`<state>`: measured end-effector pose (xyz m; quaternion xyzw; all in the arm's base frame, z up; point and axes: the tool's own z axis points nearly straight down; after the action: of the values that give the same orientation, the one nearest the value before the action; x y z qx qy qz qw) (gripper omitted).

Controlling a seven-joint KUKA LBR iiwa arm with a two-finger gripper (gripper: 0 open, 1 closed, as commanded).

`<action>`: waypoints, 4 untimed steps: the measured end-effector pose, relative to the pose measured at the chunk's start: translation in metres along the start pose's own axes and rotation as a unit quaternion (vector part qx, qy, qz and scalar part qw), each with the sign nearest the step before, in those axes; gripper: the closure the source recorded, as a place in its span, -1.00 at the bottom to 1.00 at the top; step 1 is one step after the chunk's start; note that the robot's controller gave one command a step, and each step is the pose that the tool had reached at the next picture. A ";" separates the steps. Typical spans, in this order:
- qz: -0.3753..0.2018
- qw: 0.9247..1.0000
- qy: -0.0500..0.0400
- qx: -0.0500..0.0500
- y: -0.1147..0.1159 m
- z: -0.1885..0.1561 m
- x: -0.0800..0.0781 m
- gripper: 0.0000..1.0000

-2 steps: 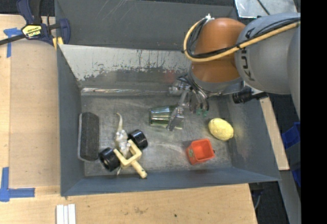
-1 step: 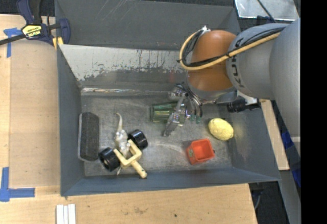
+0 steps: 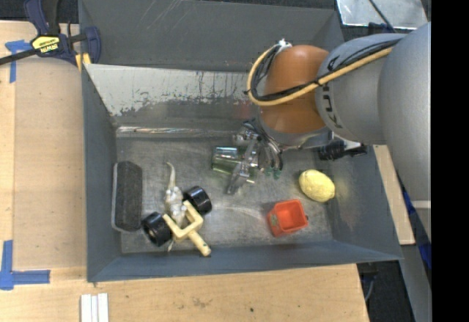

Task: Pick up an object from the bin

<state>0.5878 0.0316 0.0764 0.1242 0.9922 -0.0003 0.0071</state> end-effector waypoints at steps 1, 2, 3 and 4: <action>0.000 1.000 0.000 0.000 0.000 0.000 0.000 1.00; 0.000 1.000 0.001 0.000 0.000 -0.002 0.000 1.00; 0.000 1.000 0.006 0.001 -0.001 -0.010 0.002 1.00; 0.000 1.000 0.006 0.001 0.000 -0.020 0.002 1.00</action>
Offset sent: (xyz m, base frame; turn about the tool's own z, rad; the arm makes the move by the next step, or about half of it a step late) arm 0.0001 -0.0002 0.0213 0.0000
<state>0.5856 0.0317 0.0968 0.1243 0.9923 -0.0001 0.0011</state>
